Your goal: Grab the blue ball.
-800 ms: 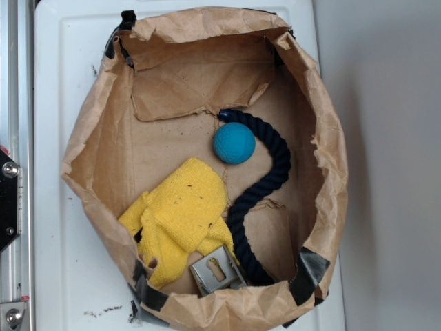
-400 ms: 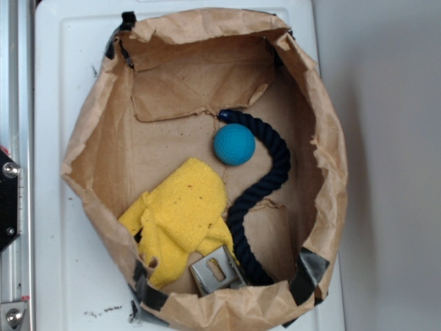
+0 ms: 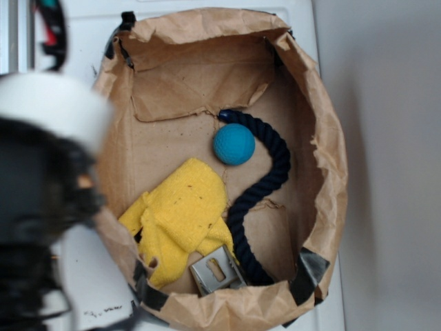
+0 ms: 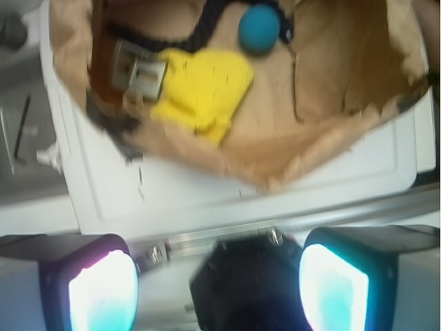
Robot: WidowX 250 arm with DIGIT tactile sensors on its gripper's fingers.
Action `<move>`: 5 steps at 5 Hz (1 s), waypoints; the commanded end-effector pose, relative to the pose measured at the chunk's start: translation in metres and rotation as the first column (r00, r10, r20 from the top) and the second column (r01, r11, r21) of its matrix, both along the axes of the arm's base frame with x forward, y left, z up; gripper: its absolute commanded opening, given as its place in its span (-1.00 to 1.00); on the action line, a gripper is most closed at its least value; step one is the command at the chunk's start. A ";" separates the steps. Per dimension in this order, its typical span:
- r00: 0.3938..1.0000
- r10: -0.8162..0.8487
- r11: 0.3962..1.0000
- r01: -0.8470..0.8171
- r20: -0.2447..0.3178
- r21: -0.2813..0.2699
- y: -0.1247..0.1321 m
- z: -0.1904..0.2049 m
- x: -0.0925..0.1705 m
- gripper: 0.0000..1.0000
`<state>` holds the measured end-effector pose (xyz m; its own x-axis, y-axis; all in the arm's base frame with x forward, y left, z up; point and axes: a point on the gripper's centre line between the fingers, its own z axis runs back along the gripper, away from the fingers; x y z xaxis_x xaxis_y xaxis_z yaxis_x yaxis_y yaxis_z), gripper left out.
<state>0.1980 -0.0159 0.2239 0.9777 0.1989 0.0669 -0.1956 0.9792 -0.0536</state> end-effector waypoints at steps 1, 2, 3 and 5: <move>0.970 -0.146 0.988 0.132 0.196 0.081 0.046 -0.030 0.056 1.00; 0.926 -0.317 0.943 0.285 0.202 0.173 0.060 -0.053 0.080 1.00; 0.893 -0.398 0.910 0.354 0.211 0.215 0.059 -0.065 0.095 1.00; 0.913 -0.365 0.918 0.320 0.184 0.233 0.059 -0.079 0.112 1.00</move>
